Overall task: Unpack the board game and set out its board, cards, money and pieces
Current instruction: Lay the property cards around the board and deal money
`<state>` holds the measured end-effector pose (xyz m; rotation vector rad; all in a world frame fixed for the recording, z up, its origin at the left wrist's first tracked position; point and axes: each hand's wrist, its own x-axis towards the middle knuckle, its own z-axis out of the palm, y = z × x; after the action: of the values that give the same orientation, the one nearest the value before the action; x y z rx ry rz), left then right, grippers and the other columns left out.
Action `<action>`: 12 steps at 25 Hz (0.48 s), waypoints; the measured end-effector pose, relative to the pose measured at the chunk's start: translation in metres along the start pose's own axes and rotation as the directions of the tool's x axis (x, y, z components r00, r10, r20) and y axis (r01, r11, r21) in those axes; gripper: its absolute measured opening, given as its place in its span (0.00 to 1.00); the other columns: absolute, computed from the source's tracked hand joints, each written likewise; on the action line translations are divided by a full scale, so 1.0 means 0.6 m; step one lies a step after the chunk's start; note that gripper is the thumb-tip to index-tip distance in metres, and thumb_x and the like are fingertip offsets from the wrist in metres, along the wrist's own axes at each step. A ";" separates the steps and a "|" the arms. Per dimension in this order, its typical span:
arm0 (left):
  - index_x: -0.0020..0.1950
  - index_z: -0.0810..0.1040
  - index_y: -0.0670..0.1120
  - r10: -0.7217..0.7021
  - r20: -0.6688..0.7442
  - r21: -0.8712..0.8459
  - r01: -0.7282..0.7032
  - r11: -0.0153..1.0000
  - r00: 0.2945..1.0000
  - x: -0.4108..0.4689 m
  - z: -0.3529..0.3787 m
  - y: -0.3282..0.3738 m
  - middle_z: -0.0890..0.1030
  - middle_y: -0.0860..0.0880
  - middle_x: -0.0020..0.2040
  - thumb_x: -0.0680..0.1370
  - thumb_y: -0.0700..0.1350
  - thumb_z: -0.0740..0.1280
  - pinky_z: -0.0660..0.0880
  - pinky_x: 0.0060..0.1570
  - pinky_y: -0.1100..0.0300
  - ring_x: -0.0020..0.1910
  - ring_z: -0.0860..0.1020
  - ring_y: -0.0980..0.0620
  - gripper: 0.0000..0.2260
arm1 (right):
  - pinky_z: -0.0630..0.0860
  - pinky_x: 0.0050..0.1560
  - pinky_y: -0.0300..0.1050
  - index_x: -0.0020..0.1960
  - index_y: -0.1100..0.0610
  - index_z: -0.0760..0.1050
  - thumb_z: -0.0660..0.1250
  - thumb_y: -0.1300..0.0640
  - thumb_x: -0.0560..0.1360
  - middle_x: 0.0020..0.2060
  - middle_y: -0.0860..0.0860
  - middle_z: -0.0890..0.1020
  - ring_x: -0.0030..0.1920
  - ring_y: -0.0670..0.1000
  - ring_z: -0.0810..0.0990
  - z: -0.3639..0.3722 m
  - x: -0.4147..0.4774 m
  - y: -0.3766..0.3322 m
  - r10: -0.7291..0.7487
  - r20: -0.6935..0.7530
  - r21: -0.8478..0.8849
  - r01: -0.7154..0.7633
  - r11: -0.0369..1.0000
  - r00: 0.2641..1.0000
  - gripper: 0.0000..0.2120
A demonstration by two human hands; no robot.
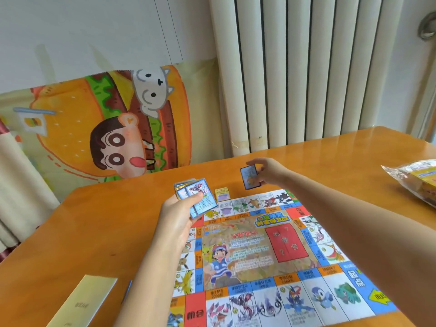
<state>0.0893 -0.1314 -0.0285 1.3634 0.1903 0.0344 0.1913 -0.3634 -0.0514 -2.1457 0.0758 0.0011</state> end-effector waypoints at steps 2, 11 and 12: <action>0.46 0.78 0.45 -0.013 0.003 0.006 0.013 1.000 1.000 0.011 -0.007 -0.010 0.82 0.46 0.44 0.75 0.34 0.67 0.76 0.44 0.56 0.44 0.80 0.49 0.07 | 0.76 0.35 0.38 0.70 0.54 0.68 0.71 0.70 0.71 0.57 0.56 0.75 0.50 0.54 0.77 0.013 0.025 0.020 0.031 -0.034 -0.048 -0.033 0.998 0.999 0.31; 0.46 0.77 0.43 -0.080 -0.038 -0.033 0.078 0.996 0.996 0.026 -0.019 -0.028 0.82 0.44 0.44 0.75 0.33 0.67 0.75 0.46 0.55 0.43 0.80 0.48 0.06 | 0.75 0.49 0.42 0.65 0.56 0.75 0.72 0.59 0.73 0.64 0.55 0.75 0.55 0.54 0.77 0.022 0.052 0.050 0.082 0.029 -0.210 -0.074 0.975 0.996 0.21; 0.46 0.77 0.43 -0.078 -0.040 -0.043 0.076 0.996 0.996 0.024 -0.019 -0.027 0.82 0.44 0.44 0.75 0.33 0.67 0.76 0.44 0.56 0.43 0.80 0.49 0.06 | 0.75 0.48 0.42 0.67 0.55 0.74 0.71 0.59 0.73 0.66 0.56 0.74 0.55 0.54 0.77 0.023 0.051 0.052 0.080 0.035 -0.206 -0.071 0.976 0.996 0.22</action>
<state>0.1003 -0.1215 -0.0480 1.3139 0.2757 0.0020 0.2202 -0.3705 -0.0860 -2.3460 0.1375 0.1032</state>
